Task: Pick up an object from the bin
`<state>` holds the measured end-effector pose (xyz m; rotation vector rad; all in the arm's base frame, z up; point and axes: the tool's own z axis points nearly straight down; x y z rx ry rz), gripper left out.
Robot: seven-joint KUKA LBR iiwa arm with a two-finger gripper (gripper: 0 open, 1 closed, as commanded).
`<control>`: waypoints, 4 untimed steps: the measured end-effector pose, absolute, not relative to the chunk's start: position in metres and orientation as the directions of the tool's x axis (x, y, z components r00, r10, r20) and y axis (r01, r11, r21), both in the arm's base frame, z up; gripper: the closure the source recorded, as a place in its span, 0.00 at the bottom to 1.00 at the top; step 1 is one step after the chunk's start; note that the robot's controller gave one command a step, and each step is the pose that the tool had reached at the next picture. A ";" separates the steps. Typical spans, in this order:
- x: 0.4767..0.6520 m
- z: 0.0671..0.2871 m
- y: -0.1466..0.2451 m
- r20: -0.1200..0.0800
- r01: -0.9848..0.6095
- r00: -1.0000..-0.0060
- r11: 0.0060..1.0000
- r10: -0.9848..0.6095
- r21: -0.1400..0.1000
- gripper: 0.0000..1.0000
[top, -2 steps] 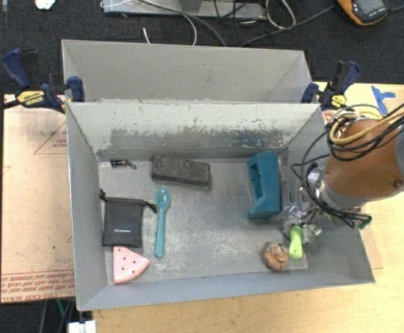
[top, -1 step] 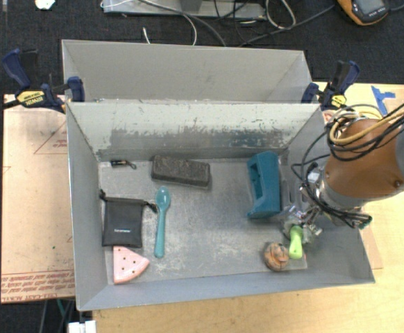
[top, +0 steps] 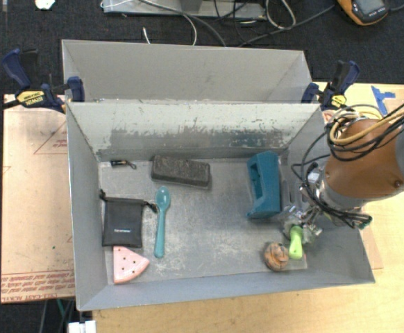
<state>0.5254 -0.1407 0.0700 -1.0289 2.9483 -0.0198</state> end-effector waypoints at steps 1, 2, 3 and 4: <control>0.517 0.069 -0.146 -0.015 -0.621 -0.784 0.784 -0.621 -0.017 1.00; 0.518 0.070 -0.149 -0.018 -0.644 -0.765 0.765 -0.644 -0.013 1.00; 0.515 0.138 -0.146 -0.013 -0.696 -0.718 0.718 -0.696 -0.014 1.00; 0.519 0.228 -0.140 -0.011 -0.802 -0.597 0.597 -0.802 -0.009 1.00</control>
Offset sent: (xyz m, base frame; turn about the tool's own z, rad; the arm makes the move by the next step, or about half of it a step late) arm -0.0083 -0.0128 0.0000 -0.0330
